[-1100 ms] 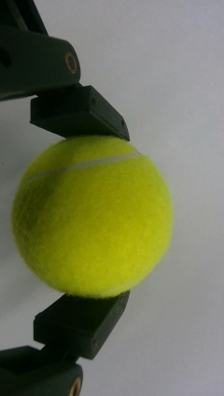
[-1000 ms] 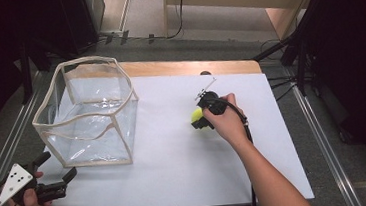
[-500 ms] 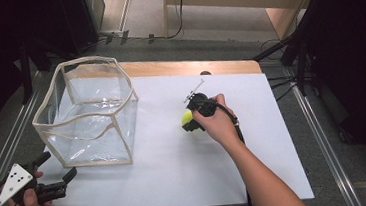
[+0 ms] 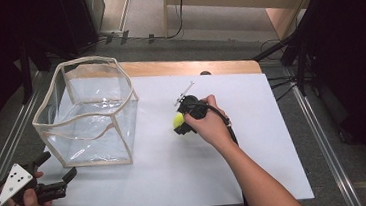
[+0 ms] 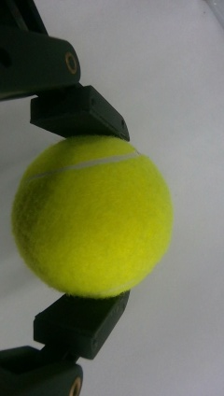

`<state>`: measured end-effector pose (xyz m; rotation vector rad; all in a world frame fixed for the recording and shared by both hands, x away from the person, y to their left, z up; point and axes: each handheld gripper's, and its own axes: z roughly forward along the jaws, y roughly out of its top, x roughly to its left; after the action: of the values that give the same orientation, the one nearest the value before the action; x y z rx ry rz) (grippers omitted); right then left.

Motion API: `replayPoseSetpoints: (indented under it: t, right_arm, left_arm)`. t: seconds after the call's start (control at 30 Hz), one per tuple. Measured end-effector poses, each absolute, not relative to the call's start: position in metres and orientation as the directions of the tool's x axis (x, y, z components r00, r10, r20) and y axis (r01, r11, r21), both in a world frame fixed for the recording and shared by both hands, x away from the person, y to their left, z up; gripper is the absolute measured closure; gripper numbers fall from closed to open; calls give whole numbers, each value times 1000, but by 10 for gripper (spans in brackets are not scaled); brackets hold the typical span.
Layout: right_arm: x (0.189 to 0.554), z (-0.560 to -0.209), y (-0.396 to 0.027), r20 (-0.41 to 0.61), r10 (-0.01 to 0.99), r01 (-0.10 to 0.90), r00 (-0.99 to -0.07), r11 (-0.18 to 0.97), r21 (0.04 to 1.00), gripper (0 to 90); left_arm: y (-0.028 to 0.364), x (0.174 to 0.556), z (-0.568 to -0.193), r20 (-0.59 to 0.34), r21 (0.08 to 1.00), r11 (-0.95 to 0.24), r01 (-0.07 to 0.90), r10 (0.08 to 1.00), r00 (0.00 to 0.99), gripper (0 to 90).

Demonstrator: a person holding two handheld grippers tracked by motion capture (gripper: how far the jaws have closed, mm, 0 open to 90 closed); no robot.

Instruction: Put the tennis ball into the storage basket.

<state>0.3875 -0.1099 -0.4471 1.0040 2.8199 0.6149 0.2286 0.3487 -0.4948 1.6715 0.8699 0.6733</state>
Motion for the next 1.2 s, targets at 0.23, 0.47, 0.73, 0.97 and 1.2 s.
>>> replayPoseSetpoints:
  t: [0.23,0.47,0.73,0.97,1.2]
  right_arm:
    - [384,-446,-98,52,597,565,-800,723,397,229]
    - [381,-444,-84,47,572,542,-819,742,395,230]
    - [379,-446,-69,50,542,514,-839,759,400,229]
    - [378,-445,-56,47,512,485,-858,775,405,230]
    - [376,-445,-43,53,488,464,-871,784,412,230]
  left_arm:
    - [349,229,-495,3,967,-149,209,819,573,0]
    - [349,229,-495,3,967,-149,208,819,573,0]
    - [348,229,-495,1,967,-147,208,820,573,0]
    - [349,229,-495,2,967,-148,208,820,573,0]
    - [349,229,-495,2,967,-148,207,820,573,0]
